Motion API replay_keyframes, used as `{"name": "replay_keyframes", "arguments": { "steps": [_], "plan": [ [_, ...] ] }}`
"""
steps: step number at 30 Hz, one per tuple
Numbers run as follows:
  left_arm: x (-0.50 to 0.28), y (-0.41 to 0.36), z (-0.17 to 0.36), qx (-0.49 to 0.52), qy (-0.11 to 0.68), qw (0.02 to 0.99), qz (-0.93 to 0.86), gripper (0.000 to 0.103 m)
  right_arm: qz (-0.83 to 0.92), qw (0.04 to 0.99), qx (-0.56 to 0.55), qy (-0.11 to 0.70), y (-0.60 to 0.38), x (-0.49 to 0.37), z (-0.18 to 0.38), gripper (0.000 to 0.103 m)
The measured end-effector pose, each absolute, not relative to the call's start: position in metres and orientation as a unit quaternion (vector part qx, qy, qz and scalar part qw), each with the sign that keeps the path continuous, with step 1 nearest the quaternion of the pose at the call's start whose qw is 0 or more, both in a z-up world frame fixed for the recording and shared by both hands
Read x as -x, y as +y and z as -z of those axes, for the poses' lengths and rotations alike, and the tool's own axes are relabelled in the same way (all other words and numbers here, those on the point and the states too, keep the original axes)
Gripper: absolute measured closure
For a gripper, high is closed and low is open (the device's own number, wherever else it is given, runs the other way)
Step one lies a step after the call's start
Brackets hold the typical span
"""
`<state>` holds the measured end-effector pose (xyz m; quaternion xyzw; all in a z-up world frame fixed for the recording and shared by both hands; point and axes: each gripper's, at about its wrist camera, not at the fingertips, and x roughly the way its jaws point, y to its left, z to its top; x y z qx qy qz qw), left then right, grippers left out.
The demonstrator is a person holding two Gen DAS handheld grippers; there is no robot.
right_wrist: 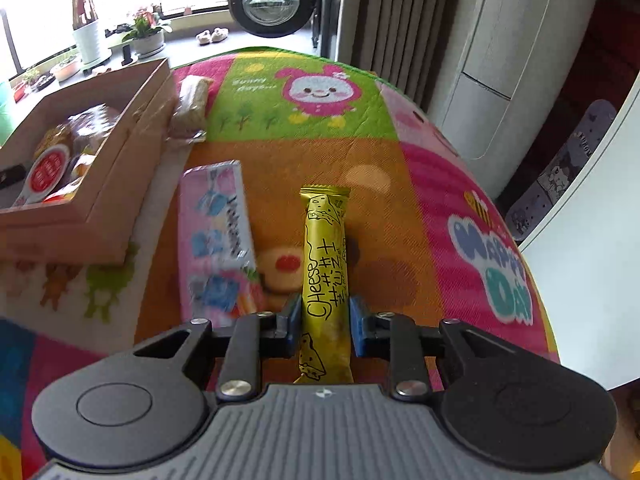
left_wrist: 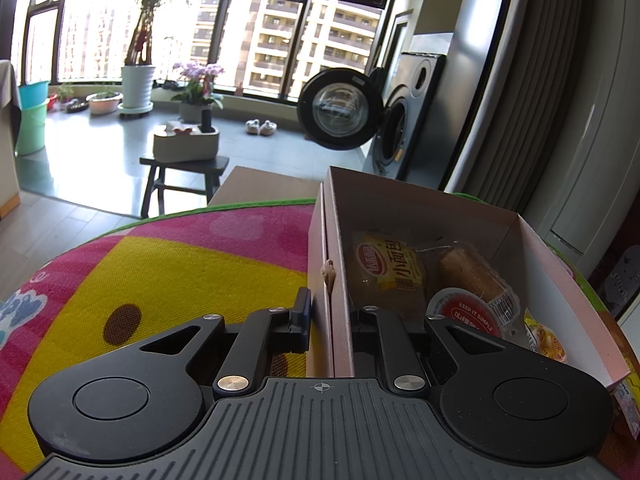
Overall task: Organize objects
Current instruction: 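Grasp the yellow 'Cheese' stick with the right gripper and lift it, then carry the yellow stick with the right gripper over the pink box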
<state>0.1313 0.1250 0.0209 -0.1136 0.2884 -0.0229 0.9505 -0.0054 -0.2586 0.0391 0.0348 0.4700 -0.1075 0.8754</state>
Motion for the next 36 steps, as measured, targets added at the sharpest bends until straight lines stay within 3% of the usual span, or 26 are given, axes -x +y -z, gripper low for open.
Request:
{"name": "replay_keyframes", "arguments": {
  "steps": [7,17,19,21,27,36],
  "plan": [
    [-0.131,0.125,-0.021,0.113,0.288,0.951,0.023,0.088,0.047,0.874,-0.015,0.484,-0.222,0.05,-0.04,0.075],
    [-0.131,0.126,-0.021,0.114,0.289,0.95,0.024,0.088,0.081,0.887,-0.016,0.454,-0.227,0.024,-0.033,0.062],
    [-0.131,0.126,-0.02,0.114,0.289,0.95,0.024,0.088,0.077,0.886,0.001,0.458,-0.223,0.022,-0.034,0.066],
    [-0.131,0.126,-0.02,0.114,0.289,0.95,0.024,0.088,0.068,0.88,0.0,0.469,-0.22,0.024,-0.038,0.078],
    [-0.131,0.126,-0.019,0.116,0.29,0.95,0.025,0.087,0.072,0.877,0.035,0.475,-0.208,0.045,-0.057,0.082],
    [-0.131,0.126,-0.019,0.116,0.29,0.95,0.026,0.087,0.039,0.949,0.044,0.308,-0.167,0.067,-0.193,0.083]
  ]
}}
